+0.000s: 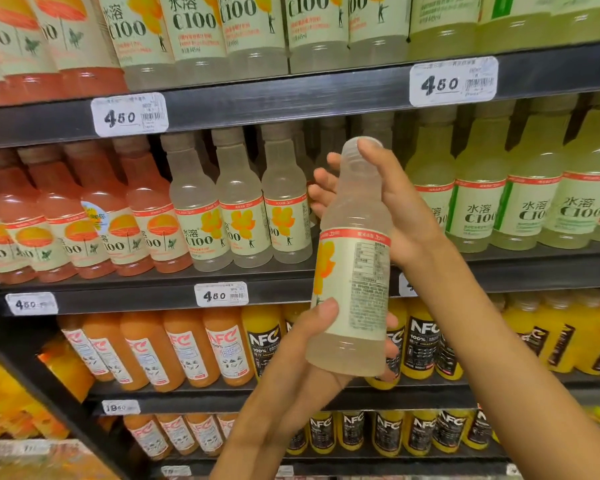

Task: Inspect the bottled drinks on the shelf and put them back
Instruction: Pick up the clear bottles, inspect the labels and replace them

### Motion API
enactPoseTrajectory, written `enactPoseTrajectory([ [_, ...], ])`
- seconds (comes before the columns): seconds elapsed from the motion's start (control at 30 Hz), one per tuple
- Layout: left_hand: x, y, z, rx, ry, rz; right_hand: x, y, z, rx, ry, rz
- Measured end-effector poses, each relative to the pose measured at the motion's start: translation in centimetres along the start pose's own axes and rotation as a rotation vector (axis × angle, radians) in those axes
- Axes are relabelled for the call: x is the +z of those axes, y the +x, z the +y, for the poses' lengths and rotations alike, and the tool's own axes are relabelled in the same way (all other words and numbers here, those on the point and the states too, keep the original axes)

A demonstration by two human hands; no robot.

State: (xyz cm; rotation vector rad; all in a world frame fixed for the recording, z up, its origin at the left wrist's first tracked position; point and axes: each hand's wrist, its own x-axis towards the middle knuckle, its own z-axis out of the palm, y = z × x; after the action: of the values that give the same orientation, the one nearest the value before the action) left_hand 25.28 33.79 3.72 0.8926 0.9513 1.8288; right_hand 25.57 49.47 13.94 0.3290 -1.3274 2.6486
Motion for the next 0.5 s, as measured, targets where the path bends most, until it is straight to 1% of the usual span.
enactPoseTrajectory([
  [0.1, -0.2, -0.1, 0.0, -0.019, -0.022, -0.002, 0.4, 0.4, 0.4, -0.006, 0.044, -0.023],
  [0.17, -0.6, -0.5, 0.5, 0.005, 0.076, 0.066, 0.5, 0.4, 0.2, -0.033, 0.001, -0.021],
  [0.3, -0.7, -0.4, 1.2, 0.095, 0.353, 0.211, 0.6, 0.1, 0.1, -0.170, -0.305, 0.130],
  [0.37, -0.2, -0.4, 0.6, 0.104, 0.405, 0.248, 0.9, 0.0, 0.3, -0.178, -0.398, 0.188],
  [0.43, -0.1, -0.5, 0.1, 0.085, 0.312, 0.240, 0.9, -0.1, 0.1, -0.151, -0.467, 0.188],
  [0.47, -0.1, -0.6, 0.0, 0.078, 0.205, 0.189, 0.9, -0.2, 0.0, -0.128, -0.479, 0.167],
  [0.5, 0.0, -0.7, 0.1, 0.069, 0.081, 0.105, 0.9, -0.3, -0.1, -0.102, -0.457, 0.135],
])
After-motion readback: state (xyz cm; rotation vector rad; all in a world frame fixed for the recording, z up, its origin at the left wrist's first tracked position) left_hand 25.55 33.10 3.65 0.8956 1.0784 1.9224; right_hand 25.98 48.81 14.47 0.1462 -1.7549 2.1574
